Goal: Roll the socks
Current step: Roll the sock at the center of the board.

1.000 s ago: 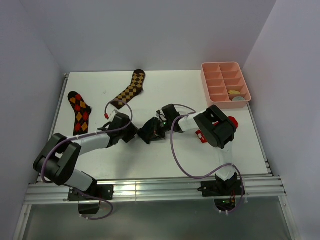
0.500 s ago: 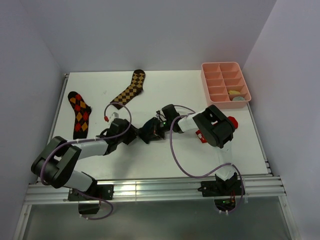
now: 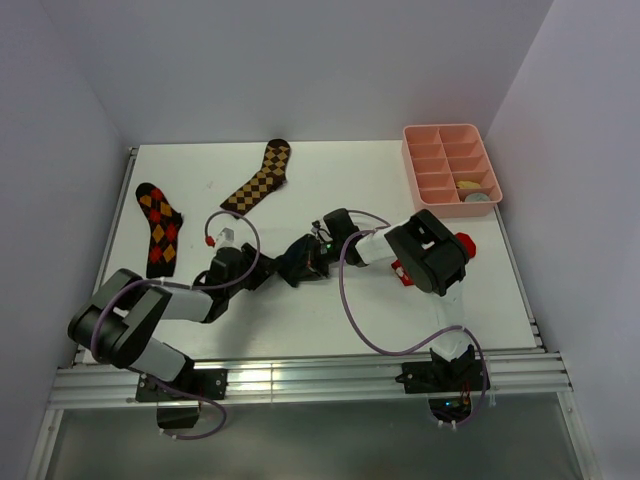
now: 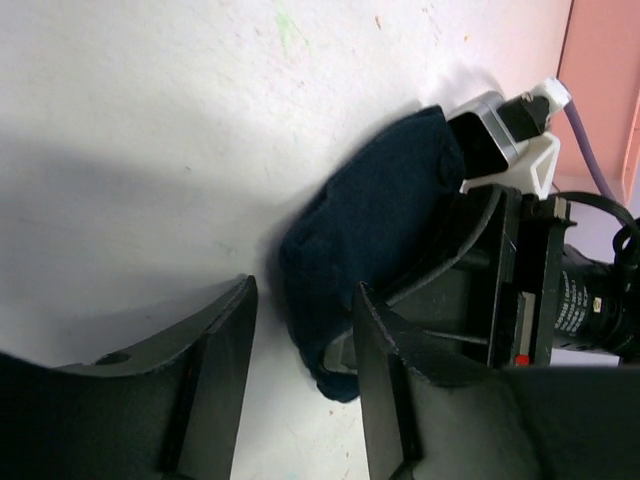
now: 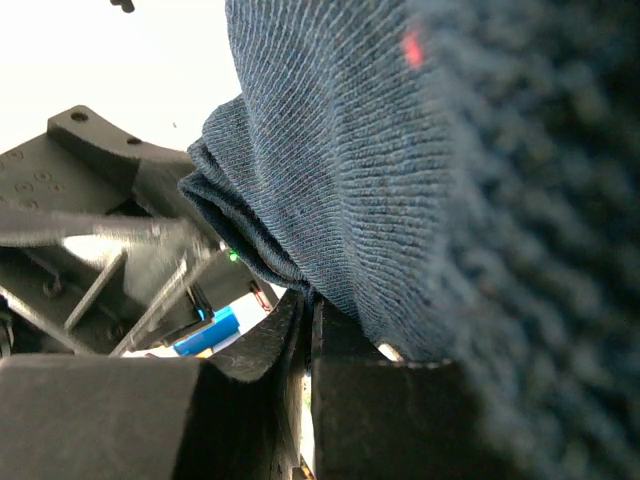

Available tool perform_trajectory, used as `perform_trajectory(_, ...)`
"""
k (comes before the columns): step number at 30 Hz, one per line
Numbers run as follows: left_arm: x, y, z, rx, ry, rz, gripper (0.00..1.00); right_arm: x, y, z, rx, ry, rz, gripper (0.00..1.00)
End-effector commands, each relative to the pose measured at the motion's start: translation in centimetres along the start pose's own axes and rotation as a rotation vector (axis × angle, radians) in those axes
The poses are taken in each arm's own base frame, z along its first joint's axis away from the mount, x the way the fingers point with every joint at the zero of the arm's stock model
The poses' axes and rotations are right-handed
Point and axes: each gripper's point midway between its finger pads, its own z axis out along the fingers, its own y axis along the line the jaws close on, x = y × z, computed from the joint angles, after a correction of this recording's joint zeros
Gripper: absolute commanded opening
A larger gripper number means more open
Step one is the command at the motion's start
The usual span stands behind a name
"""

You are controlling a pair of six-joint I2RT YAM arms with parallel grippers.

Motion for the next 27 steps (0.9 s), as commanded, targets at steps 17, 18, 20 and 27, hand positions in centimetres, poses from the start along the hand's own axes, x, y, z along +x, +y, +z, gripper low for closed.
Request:
perform_trajectory(17,0.0,1.1,1.2,0.076,0.039,0.029,0.41,-0.7,-1.0,0.1,0.029,-0.013,0.037,0.0)
perform_trajectory(18,0.0,1.2,1.3,0.073,0.04,0.028,0.41,-0.8,-1.0,0.2,0.03,-0.014,0.035,0.0)
perform_trajectory(20,0.1,1.3,1.5,0.068,0.047,0.029,0.38,-0.9,-1.0,0.1,0.037,-0.017,0.027,0.0)
perform_trajectory(27,0.1,1.3,2.1,0.05,0.058,0.028,0.2,-1.0,-1.1,0.1,0.055,-0.02,0.015,0.0)
